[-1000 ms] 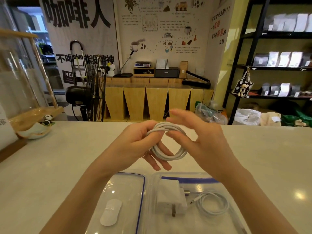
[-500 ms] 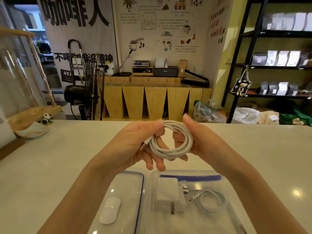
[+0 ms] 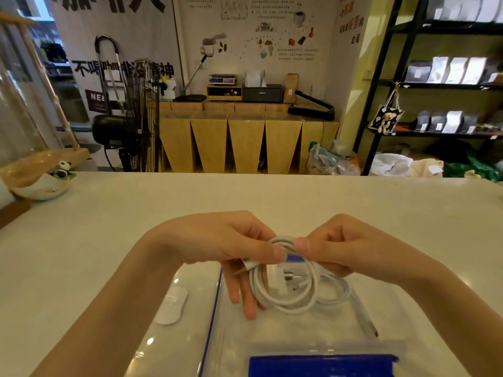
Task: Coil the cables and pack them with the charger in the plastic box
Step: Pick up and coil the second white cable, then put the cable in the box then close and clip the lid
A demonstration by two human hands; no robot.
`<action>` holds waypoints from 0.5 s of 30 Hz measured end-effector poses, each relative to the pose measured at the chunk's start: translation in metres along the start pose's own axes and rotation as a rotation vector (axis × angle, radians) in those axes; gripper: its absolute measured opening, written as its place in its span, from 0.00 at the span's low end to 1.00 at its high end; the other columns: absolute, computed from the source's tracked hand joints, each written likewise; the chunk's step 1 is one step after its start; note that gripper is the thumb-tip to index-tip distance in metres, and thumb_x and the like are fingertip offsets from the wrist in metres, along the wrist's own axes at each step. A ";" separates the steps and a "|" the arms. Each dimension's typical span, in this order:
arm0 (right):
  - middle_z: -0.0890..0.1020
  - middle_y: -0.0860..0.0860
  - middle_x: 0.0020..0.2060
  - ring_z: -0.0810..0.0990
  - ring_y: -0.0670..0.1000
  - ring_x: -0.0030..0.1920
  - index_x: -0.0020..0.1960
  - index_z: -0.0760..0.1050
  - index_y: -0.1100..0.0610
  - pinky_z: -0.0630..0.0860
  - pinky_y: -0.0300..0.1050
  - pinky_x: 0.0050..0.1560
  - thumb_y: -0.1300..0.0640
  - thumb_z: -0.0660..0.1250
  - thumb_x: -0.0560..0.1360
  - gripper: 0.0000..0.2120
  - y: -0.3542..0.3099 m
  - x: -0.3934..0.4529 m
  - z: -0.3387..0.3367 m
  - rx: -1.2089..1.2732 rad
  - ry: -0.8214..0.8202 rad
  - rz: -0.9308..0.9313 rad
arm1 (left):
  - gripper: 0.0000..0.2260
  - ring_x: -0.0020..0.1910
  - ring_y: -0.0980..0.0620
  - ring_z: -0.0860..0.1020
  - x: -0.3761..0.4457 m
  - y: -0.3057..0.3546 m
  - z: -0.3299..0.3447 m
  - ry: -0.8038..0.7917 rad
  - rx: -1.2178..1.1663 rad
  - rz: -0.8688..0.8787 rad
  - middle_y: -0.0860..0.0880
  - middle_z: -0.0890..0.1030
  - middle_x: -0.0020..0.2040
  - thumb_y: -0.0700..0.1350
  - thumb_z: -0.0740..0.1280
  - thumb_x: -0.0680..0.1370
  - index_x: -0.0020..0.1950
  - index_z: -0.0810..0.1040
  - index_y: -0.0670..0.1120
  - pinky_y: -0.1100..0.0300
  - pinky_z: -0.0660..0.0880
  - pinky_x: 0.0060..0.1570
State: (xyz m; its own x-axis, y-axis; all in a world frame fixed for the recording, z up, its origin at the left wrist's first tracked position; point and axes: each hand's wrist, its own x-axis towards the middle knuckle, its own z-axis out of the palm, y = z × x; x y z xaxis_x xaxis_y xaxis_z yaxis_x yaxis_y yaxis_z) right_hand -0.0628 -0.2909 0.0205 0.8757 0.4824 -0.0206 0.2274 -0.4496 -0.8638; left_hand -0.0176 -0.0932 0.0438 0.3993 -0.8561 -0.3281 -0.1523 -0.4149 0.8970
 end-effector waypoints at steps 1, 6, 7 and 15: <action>0.63 0.58 0.23 0.57 0.55 0.25 0.33 0.68 0.72 0.58 0.39 0.25 0.30 0.64 0.62 0.40 0.004 -0.003 0.000 -0.025 -0.011 0.023 | 0.08 0.30 0.54 0.81 0.002 0.000 0.003 -0.045 -0.001 -0.018 0.49 0.83 0.34 0.48 0.62 0.75 0.41 0.78 0.48 0.66 0.78 0.29; 0.65 0.49 0.22 0.61 0.45 0.23 0.35 0.72 0.70 0.61 0.33 0.25 0.30 0.62 0.62 0.39 0.023 -0.016 -0.001 -0.054 0.024 0.121 | 0.09 0.31 0.51 0.82 0.020 -0.007 0.021 0.176 0.074 -0.115 0.43 0.81 0.39 0.45 0.62 0.77 0.46 0.78 0.40 0.66 0.78 0.28; 0.66 0.48 0.22 0.61 0.44 0.23 0.34 0.72 0.69 0.61 0.33 0.25 0.31 0.61 0.64 0.36 0.026 -0.019 -0.002 -0.062 0.040 0.135 | 0.10 0.31 0.51 0.82 0.025 -0.009 0.027 0.247 0.104 -0.111 0.43 0.81 0.38 0.45 0.63 0.77 0.48 0.77 0.38 0.65 0.78 0.28; 0.81 0.47 0.30 0.78 0.45 0.32 0.40 0.76 0.48 0.77 0.41 0.38 0.45 0.62 0.73 0.09 0.035 -0.036 0.003 -0.358 0.149 0.189 | 0.10 0.32 0.57 0.81 0.051 -0.024 0.058 0.529 0.664 -0.068 0.50 0.83 0.40 0.51 0.66 0.74 0.53 0.76 0.50 0.58 0.80 0.39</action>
State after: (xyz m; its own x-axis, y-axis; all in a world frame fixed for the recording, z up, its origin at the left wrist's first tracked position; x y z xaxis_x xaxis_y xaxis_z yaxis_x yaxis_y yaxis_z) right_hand -0.0882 -0.3217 -0.0102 0.9622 0.2642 -0.0657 0.1675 -0.7647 -0.6222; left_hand -0.0458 -0.1451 -0.0113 0.7714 -0.6347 -0.0455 -0.5454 -0.6964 0.4665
